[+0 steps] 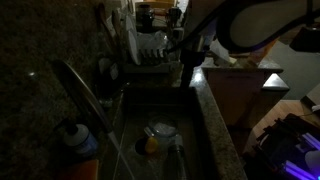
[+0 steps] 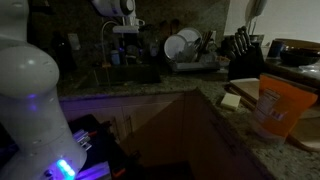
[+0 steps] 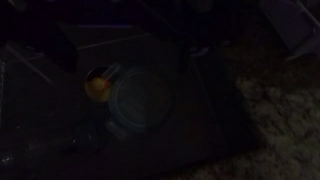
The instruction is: Close the water faucet, move the orange pack to the left, scrub the countertop with the yellow sponge
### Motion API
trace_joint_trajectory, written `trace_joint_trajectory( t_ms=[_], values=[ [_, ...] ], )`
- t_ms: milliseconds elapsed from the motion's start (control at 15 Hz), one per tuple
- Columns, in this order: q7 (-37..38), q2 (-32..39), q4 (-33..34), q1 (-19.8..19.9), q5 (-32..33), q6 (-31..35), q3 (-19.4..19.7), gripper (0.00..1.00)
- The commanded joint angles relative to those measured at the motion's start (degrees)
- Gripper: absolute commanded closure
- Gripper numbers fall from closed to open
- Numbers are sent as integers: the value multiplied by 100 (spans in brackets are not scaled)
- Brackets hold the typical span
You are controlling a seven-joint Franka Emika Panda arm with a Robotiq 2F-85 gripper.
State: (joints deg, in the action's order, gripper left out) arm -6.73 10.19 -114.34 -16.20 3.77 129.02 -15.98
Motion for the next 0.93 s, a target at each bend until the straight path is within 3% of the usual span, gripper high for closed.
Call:
trace_joint_trajectory(
  t_ms=[0, 133, 200, 400, 467, 600, 867],
  values=[
    [244, 597, 408, -295, 867, 1088, 36, 0],
    [482, 789, 614, -379, 1138, 1359, 137, 0],
    [387, 561, 348, -336, 905, 1172, 40, 0],
    [415, 650, 418, -356, 922, 1207, 52, 0],
    [434, 563, 369, -311, 841, 927, 72, 0],
    [-73, 951, 603, -98, 339, 992, -47, 0],
    [-1130, 2114, 1740, -38, -400, 944, -328, 0]
  ],
)
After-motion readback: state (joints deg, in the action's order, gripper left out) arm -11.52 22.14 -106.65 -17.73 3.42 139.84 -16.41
